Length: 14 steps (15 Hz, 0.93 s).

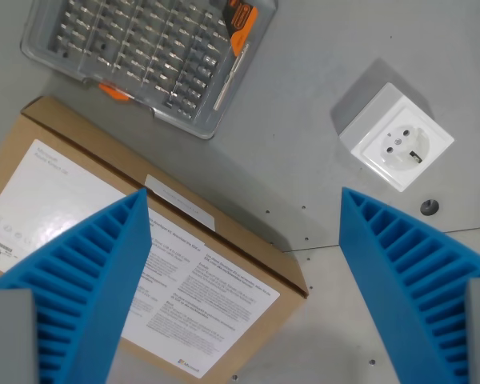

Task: Move above the white socket

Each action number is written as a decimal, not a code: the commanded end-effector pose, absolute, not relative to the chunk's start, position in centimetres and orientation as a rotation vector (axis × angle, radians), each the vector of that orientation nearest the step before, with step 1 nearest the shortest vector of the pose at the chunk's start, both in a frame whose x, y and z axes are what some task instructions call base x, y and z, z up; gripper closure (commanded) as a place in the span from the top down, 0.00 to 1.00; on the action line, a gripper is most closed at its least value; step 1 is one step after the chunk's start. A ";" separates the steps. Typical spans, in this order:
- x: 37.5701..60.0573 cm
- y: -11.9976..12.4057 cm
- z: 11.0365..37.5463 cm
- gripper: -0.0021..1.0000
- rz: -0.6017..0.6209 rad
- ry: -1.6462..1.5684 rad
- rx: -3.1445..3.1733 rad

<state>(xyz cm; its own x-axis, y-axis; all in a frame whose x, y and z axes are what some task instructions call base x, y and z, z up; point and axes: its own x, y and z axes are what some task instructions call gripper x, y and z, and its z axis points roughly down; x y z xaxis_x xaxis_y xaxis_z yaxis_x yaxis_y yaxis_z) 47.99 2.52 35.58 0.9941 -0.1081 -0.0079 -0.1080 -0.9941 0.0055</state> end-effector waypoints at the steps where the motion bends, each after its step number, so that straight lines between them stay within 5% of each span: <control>1: 48.0 2.5 35.8 1.00 -0.005 -0.170 3.132; 14: 47.7 1.8 35.0 1.00 0.027 -0.013 3.143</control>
<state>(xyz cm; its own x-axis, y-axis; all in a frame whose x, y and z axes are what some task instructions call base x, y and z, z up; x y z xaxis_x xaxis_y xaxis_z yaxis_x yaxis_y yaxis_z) 47.95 2.40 35.22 0.9963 -0.0848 -0.0147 -0.0847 -0.9964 0.0074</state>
